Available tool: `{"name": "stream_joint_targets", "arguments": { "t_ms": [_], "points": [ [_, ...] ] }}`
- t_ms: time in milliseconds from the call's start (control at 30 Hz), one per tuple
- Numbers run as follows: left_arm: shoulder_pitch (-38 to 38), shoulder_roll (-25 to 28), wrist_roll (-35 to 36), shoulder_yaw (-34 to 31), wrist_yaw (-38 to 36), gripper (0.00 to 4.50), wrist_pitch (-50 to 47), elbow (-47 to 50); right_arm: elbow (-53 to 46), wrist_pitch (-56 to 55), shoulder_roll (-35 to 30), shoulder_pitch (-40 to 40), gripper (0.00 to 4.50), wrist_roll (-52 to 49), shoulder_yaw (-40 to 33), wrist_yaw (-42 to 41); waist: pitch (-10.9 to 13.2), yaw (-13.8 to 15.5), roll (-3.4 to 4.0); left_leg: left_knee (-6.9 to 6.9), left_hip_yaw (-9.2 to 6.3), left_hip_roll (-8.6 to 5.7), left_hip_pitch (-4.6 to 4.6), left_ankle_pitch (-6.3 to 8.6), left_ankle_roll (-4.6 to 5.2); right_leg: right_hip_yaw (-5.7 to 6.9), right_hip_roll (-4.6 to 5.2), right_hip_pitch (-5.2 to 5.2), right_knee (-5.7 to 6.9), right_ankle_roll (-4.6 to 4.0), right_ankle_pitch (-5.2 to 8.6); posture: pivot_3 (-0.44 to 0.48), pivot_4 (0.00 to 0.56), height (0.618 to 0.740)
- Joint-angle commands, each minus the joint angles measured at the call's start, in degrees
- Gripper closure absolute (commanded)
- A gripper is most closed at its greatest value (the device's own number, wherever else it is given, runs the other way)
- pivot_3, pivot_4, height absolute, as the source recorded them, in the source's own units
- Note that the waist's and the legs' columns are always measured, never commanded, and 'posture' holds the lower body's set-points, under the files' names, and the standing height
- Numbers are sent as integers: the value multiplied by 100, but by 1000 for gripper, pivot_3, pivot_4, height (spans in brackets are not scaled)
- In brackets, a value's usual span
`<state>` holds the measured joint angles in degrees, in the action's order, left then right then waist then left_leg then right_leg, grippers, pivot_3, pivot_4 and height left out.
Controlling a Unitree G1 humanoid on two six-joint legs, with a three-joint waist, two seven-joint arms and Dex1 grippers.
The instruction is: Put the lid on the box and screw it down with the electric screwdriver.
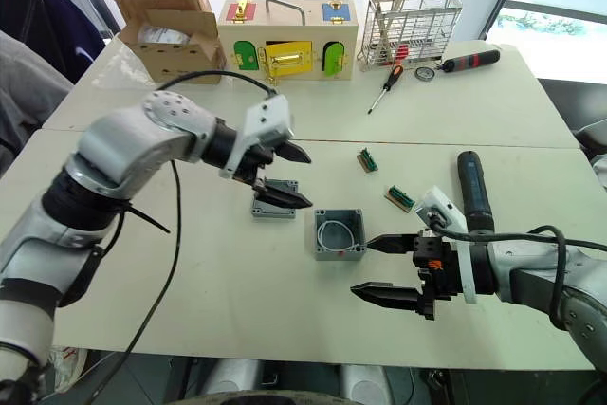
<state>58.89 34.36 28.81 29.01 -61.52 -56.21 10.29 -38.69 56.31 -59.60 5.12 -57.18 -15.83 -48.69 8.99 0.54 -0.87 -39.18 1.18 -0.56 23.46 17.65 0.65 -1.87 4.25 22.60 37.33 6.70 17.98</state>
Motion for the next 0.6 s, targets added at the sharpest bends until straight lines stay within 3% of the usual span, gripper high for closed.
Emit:
{"name": "stream_joint_targets", "arguments": {
  "t_ms": [33, 300, 600],
  "points": [
    [-87, -392, 10, 461, 75, 0, -310, 596, -233, -107, 15, 435, 47, 126, -421, 39, 1, 41, -1, -1, -6, 0, 2, 0, 1, 2, 0, -3, -1, 0, 0, 0, 150, 740],
    [-182, -626, -264, 1045, -115, 0, -264, 532, -415, -306, 155, 996, 47, 363, -551, 155, -2, 13, 4, -6, -10, 0, -9, 0, 0, 1, -4, -10, 10, 1, -1, 0, 150, 740],
    [-135, -1047, -723, 1409, -149, 0, -43, -64, -475, -416, 352, 1005, 47, 397, -501, 361, -2, 20, 3, -8, -10, -3, -6, 0, 1, 2, -3, -15, 1, 1, -1, 0, 150, 740]
  ]
}}
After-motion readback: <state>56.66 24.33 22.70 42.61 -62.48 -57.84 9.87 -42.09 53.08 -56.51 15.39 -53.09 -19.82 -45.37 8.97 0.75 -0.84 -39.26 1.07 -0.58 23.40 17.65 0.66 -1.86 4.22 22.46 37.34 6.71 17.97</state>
